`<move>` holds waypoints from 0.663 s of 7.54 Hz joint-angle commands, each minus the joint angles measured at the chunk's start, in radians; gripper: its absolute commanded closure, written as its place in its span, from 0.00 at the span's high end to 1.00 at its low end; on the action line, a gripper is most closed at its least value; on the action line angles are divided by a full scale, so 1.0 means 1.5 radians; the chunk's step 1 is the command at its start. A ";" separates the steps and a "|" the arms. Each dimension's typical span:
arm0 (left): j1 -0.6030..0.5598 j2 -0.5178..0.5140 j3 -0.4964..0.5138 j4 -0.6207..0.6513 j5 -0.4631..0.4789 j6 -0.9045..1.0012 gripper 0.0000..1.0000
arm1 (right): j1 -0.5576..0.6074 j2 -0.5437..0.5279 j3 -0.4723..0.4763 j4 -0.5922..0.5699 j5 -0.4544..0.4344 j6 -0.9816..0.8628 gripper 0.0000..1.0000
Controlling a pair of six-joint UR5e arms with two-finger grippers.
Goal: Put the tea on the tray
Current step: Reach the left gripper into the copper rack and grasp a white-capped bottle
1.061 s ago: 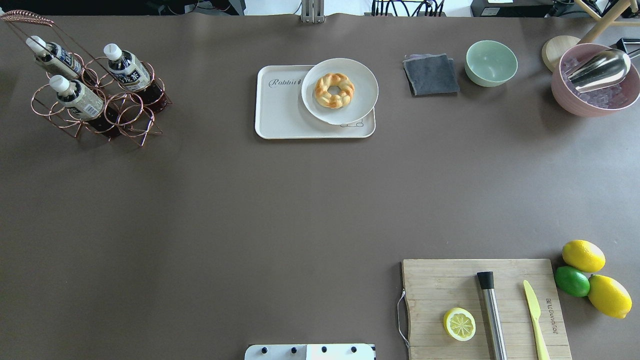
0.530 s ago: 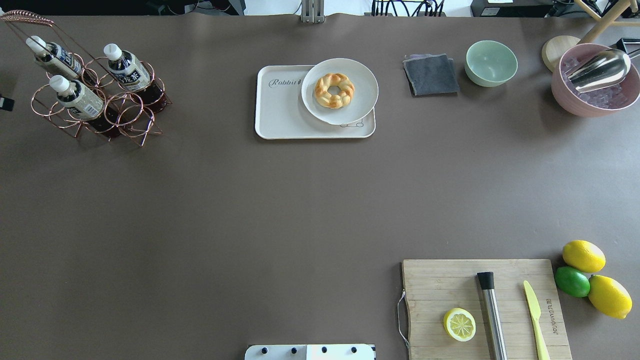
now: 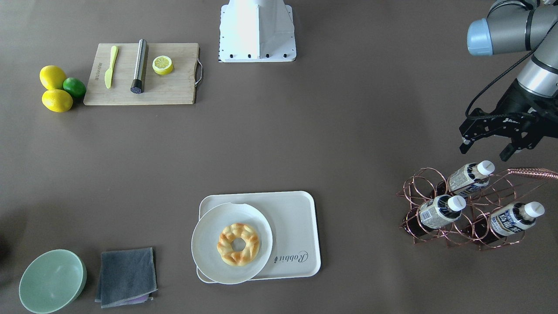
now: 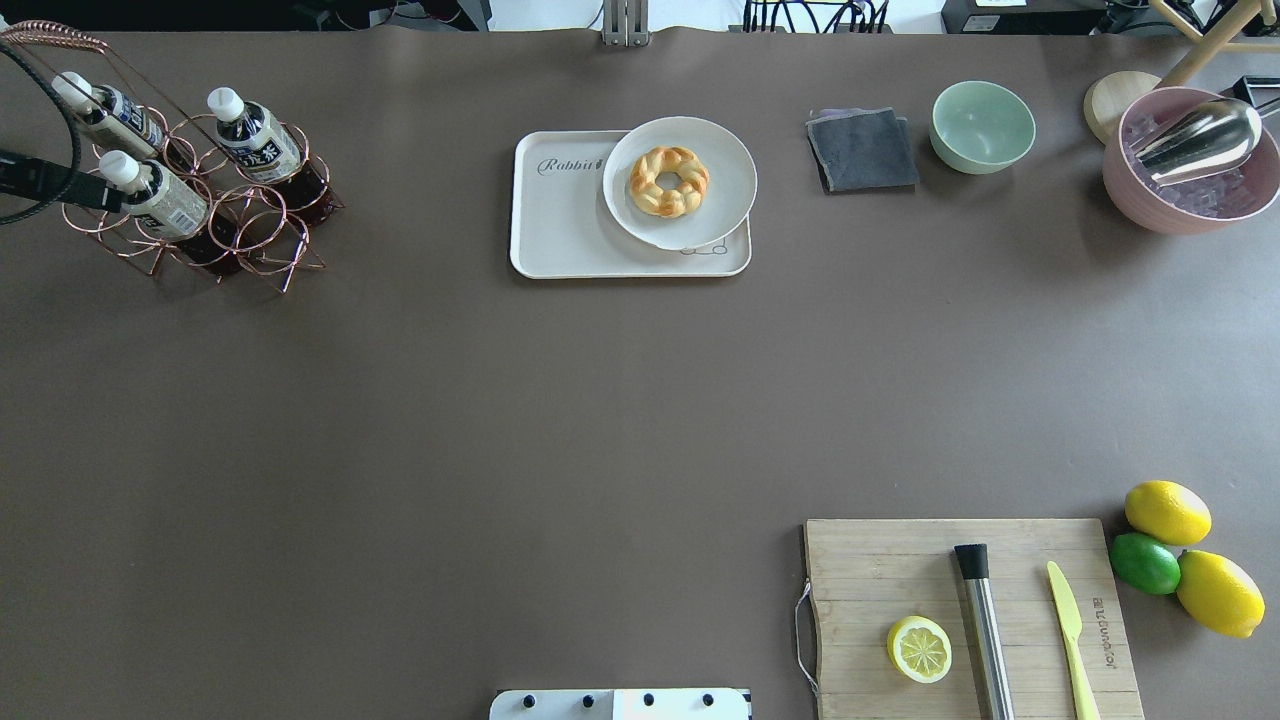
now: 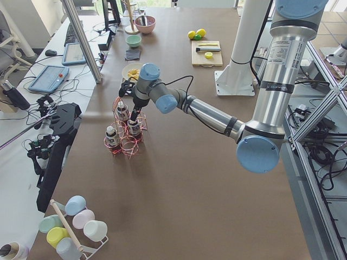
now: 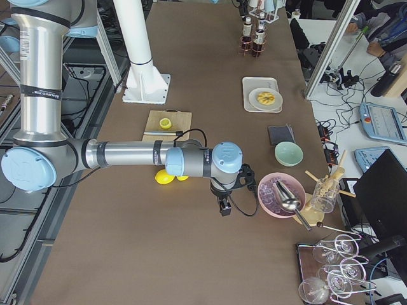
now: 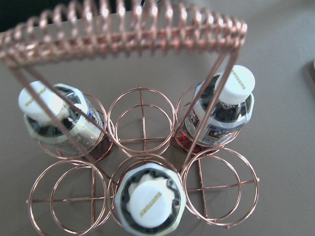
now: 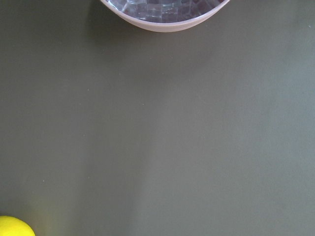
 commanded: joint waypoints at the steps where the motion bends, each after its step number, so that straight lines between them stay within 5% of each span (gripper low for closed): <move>1: 0.001 -0.017 0.034 -0.007 0.002 0.006 0.97 | 0.000 0.000 0.001 0.000 0.000 0.000 1.00; 3: 0.001 -0.001 0.034 -0.008 0.000 0.031 0.97 | 0.000 -0.001 0.003 0.000 0.001 0.000 1.00; 5: 0.001 -0.001 0.032 -0.008 0.000 0.022 0.81 | 0.000 -0.003 0.011 0.000 0.006 0.000 1.00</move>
